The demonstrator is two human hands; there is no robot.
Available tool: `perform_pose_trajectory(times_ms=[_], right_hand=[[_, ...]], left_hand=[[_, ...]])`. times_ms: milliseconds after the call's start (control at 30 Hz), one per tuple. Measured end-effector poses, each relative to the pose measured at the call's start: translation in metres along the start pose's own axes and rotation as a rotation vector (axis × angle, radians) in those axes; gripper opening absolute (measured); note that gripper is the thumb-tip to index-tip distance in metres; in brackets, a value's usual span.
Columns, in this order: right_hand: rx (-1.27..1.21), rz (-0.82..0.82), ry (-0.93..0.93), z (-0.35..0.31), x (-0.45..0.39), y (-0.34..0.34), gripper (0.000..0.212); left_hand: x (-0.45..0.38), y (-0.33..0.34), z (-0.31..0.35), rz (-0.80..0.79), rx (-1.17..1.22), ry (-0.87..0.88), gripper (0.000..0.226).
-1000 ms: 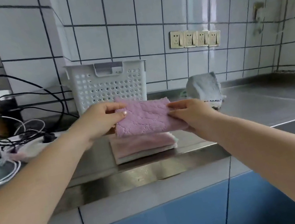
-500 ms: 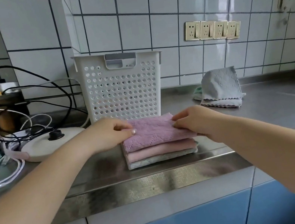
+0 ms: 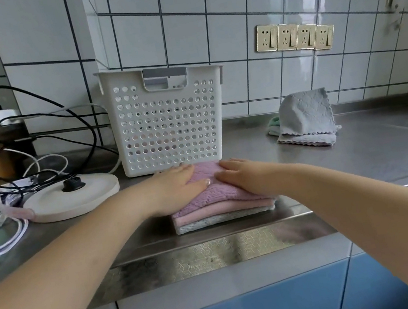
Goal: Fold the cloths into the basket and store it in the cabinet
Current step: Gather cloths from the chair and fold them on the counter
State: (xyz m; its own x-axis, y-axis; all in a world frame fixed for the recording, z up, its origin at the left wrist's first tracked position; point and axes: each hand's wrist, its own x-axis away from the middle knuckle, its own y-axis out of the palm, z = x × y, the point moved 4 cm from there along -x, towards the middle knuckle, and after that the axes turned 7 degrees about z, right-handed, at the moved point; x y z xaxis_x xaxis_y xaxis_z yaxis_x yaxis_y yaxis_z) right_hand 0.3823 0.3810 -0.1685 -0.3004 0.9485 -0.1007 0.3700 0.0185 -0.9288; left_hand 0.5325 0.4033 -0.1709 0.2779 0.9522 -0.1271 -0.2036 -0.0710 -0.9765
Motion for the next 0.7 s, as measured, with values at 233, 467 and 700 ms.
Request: perform_pose_trajectory(times_ms=[233,467,700], right_hand=[[-0.014,0.283,0.05,0.008,0.012,-0.008,0.061],[-0.186,0.677,-0.069,0.027,0.083,-0.059,0.038],[-0.172,0.775,0.203,0.131,0.225,-0.075,0.024]], left_hand=[[0.007,-0.009,-0.001,0.288,0.183,-0.03,0.056],[0.03,-0.05,0.072,0.611,0.403,0.228,0.024],[0.04,0.025,0.205,0.322,0.773,0.428,0.022]])
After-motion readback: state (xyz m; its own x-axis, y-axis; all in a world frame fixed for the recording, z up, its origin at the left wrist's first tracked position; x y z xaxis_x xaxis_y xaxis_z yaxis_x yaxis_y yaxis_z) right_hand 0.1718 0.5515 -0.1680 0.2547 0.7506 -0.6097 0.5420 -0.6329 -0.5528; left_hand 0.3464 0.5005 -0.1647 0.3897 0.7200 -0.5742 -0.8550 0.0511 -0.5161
